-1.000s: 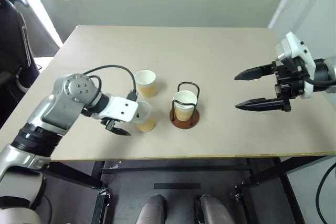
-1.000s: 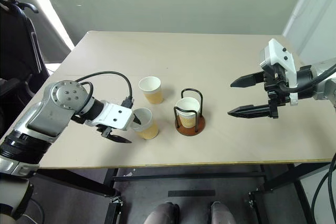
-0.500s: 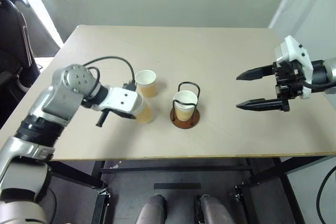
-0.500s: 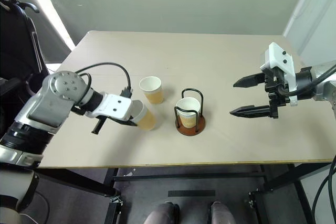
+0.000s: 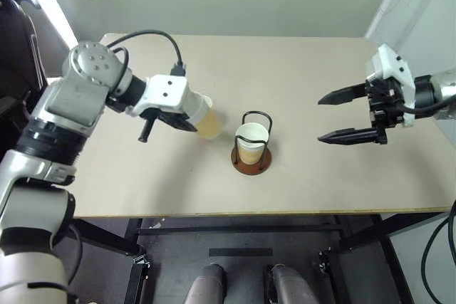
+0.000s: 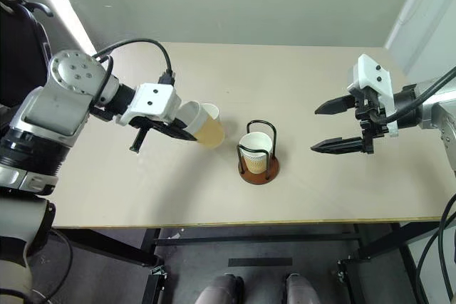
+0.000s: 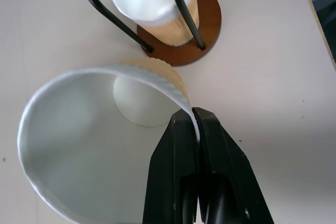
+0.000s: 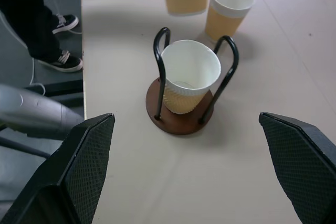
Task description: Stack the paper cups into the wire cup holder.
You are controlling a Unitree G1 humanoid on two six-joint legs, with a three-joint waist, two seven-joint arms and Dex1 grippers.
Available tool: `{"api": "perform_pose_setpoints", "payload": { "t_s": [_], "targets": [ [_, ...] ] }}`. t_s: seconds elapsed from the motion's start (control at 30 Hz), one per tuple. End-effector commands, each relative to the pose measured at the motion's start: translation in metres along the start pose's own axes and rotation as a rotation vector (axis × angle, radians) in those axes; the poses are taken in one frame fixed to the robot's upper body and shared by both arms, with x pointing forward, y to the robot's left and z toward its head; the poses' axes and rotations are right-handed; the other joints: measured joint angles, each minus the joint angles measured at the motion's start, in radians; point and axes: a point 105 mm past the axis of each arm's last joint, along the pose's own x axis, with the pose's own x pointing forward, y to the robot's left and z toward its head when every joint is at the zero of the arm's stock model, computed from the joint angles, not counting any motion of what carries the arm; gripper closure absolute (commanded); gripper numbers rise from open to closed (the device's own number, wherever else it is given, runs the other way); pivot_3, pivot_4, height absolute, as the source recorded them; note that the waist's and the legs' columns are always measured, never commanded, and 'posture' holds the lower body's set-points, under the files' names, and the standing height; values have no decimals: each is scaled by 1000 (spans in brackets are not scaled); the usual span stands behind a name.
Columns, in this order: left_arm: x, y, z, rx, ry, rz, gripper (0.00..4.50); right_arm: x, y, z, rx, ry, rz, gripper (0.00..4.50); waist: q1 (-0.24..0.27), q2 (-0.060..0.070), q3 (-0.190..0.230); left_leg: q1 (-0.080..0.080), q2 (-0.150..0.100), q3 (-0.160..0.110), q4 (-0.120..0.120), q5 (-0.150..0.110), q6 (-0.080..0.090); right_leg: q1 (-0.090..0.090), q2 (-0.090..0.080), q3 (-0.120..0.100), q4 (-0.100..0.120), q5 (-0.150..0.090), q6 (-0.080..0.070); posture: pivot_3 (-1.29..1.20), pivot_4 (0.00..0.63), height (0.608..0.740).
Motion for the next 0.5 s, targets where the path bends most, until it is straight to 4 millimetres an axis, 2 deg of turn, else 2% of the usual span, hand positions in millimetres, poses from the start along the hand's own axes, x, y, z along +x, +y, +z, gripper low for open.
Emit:
{"api": "perform_pose_setpoints", "payload": {
  "t_s": [0.03, 0.37, 0.5],
  "targets": [
    [-15, 11, 25, 28, -55, -6, 4478, 0, -2, 14, -111, -2, -18, 0, 1, 0, 0, 0, 0, 0, 0, 0, 0, 0, 0, 0, 0, 0, 0, 0, 150, 740],
    [-16, 23, 44, 60, -108, -29, 4478, 16, -4, 20, -153, -29, -52, 0, 2, 0, 0, -6, 0, 0, 5, -1, 2, -3, 0, -1, 0, 2, 4, 0, 150, 740],
    [-12, 25, 55, 65, -152, -52, 4478, 16, -3, 20, -159, -28, -70, 0, 2, 0, 0, -8, 0, 0, 7, -2, 4, -3, 0, -1, -1, 3, 5, 0, 150, 740]
  ]
}}
